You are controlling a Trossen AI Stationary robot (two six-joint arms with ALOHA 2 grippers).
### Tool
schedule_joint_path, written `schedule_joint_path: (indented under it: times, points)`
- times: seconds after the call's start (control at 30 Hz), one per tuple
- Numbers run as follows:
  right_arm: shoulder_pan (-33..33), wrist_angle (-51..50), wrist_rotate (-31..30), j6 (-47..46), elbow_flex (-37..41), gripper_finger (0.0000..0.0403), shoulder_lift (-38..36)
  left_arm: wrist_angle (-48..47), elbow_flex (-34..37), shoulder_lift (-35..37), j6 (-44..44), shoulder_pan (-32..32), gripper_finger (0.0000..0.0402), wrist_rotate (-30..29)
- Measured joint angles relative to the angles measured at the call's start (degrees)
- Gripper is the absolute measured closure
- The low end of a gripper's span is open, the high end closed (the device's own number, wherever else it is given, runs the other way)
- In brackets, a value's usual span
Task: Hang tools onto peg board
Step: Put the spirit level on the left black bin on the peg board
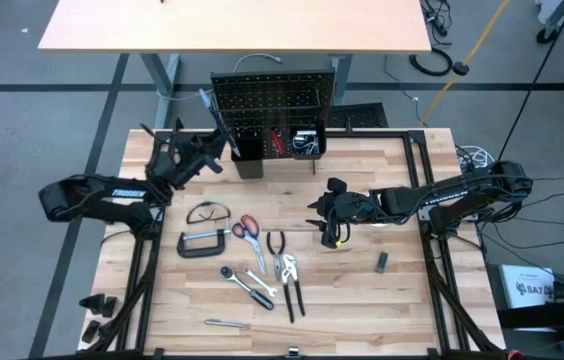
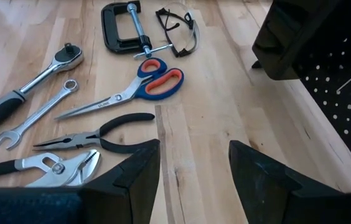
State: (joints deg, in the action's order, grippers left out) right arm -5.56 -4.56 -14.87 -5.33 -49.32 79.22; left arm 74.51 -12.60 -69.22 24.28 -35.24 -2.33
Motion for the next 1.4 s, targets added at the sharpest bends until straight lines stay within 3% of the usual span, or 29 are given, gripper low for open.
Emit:
schedule_joint_path:
  times: [0.13,0.6,1.0,1.4]
  points:
    - [0.0,0.0,0.0,0.1,0.0,0.0218,0.0,-0.1,0.0,-0.9,-4.2,0.0,0.033,0.1]
    - [0.0,0.0,0.0,0.1,0.0,0.0218,0.0,-3.8,0.0,-0.8,-5.4,0.1,0.0324,2.3]
    - [0.0,-0.2,0.0,0.3,0.0,0.0218,0.0,-6.4,0.0,2.5,-9.9,0.0,0.021,5.4]
    - [0.0,-0.5,0.0,0.7,0.0,0.0218,0.0,-15.2,0.0,10.2,-13.3,0.0,0.0201,5.7]
